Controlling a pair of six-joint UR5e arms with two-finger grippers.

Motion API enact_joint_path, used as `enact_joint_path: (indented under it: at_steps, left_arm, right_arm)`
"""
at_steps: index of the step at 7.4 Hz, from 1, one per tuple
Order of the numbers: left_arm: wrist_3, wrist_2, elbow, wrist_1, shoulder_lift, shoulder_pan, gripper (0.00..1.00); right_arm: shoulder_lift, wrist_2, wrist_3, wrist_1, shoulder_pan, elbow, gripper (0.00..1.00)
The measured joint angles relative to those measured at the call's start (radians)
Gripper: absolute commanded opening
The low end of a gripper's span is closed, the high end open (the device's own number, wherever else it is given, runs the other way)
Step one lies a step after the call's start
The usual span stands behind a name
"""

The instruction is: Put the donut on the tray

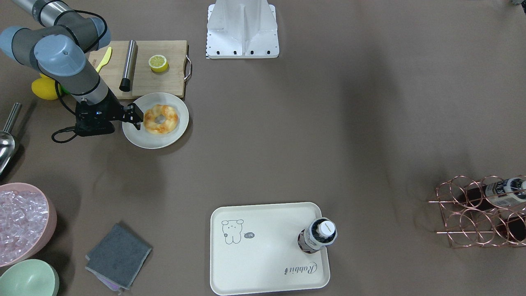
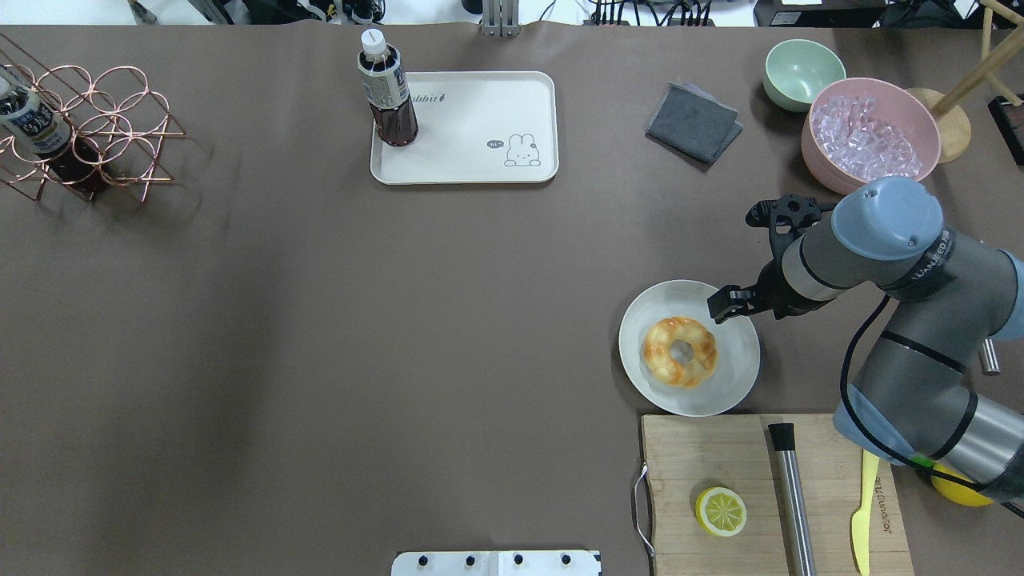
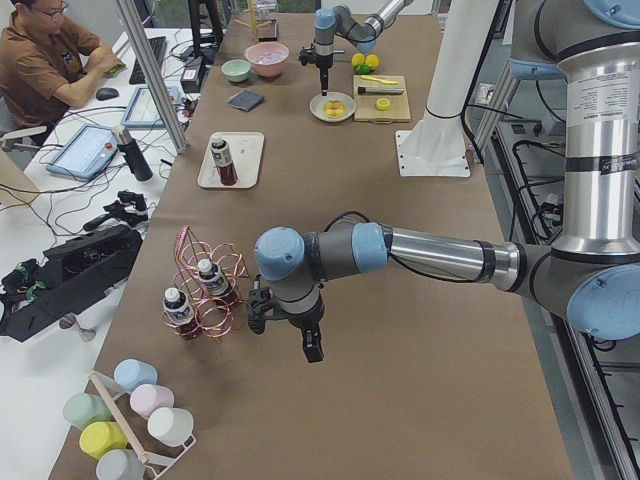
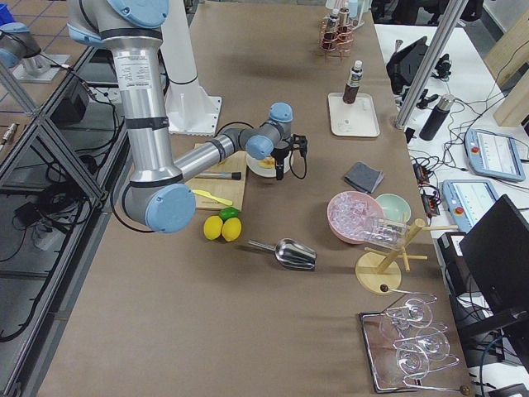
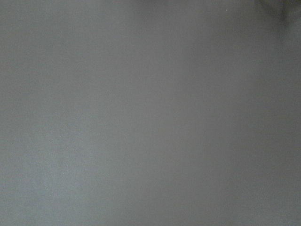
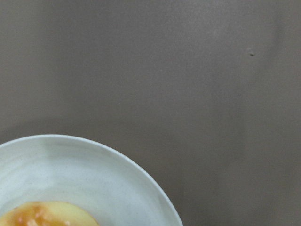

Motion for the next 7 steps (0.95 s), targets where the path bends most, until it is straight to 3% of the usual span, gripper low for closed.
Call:
enact_joint_path:
  at_steps: [1,2,4,5,6,7]
  left_arm:
    - [0.000,-0.001,0.006,-0.001,-0.005,0.000,0.98]
    - [0.001,-0.001,0.006,-0.001,-0.010,-0.001,0.98]
    - [0.001,0.000,0.006,0.000,-0.013,-0.005,0.98]
    - [0.002,0.000,0.008,0.000,-0.011,-0.007,0.98]
    - [0.002,0.001,0.006,0.000,-0.008,-0.010,0.98]
    - [0.003,0.001,0.005,0.000,-0.004,-0.020,0.98]
  right_arm:
    - [-0.001,-0.006,0.005,0.005,-0.012,-0.008,0.86]
    - [-0.003,-0.009,0.007,0.007,-0.017,-0.013,0.76]
    - [-0.003,-0.010,0.010,0.009,-0.023,-0.024,0.41]
    - [-0.003,-0.011,0.019,0.009,-0.027,-0.028,0.12]
    - [-0.001,-0.010,0.026,0.009,-0.030,-0.029,0.00]
    - [0.001,-0.009,0.029,0.008,-0.030,-0.030,0.00]
